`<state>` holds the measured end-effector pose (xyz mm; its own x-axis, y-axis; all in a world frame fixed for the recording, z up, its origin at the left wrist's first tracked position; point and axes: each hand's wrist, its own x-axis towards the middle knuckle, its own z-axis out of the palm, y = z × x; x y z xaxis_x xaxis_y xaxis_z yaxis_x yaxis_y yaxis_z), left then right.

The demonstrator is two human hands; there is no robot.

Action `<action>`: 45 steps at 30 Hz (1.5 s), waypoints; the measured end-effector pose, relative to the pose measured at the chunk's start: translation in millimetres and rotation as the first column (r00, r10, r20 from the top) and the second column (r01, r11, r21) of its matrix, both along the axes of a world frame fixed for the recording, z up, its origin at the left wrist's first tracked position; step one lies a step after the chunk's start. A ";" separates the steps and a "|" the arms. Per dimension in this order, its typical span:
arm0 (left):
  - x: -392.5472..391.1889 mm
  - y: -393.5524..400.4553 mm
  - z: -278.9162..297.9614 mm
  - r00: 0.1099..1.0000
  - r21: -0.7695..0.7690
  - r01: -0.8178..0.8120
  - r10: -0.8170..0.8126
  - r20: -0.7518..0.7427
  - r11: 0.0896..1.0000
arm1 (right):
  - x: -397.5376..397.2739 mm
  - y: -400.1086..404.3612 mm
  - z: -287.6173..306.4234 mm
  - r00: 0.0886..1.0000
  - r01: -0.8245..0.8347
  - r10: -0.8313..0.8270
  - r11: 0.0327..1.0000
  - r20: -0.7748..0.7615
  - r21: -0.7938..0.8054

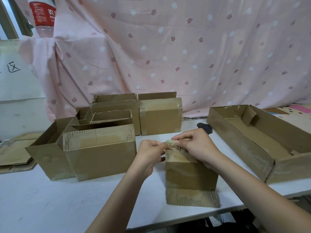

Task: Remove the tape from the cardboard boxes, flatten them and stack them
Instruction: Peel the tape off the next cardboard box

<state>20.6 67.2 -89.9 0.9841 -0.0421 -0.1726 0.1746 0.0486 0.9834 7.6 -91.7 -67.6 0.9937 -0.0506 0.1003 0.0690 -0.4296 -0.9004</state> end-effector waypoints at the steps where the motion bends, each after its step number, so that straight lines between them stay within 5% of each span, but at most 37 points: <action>1: -0.8 -2.9 -0.6 1.000 0.025 -0.022 0.022 0.012 0.999 | 0.5 0.1 -0.4 1.000 0.019 -0.019 1.000 0.013 0.003; 10: -5.6 -12.5 -4.7 0.979 0.242 -0.153 0.113 0.171 0.958 | 1.0 -1.5 -2.1 0.974 0.204 -0.206 0.979 0.100 0.030; 14: -13.0 -17.8 -4.5 0.941 0.397 -0.226 0.094 0.326 0.889 | 6.3 -9.1 8.0 0.970 0.240 -0.240 0.898 -0.045 0.368; 16: -13.5 -19.7 -2.0 0.922 0.477 -0.206 0.006 0.387 0.855 | 7.9 -16.0 12.4 0.976 0.215 -0.205 0.906 -0.066 0.364; 22: -14.2 -10.1 3.0 0.794 0.703 -0.059 -0.394 0.464 0.709 | 2.8 -33.0 17.0 0.983 0.184 -0.184 0.983 0.007 0.024; 26: -9.5 -7.0 9.6 0.785 0.870 0.013 -0.543 0.297 0.493 | -8.9 -40.1 36.1 0.984 0.052 0.026 0.908 -0.179 0.415; 28: -9.5 -10.3 9.0 0.781 0.919 0.037 -0.586 0.218 0.392 | -7.6 -45.7 40.8 0.978 0.047 0.057 0.878 -0.200 0.477; 33: -12.1 -16.2 -0.8 0.751 0.917 0.065 -0.624 0.214 0.393 | -8.8 -58.9 40.3 0.988 0.046 -0.008 0.969 -0.155 0.242; 45: -12.3 -10.0 7.8 0.765 0.995 -0.076 -0.636 0.103 0.071 | -18.5 -97.7 57.5 0.999 0.036 -0.041 0.937 -0.006 -0.347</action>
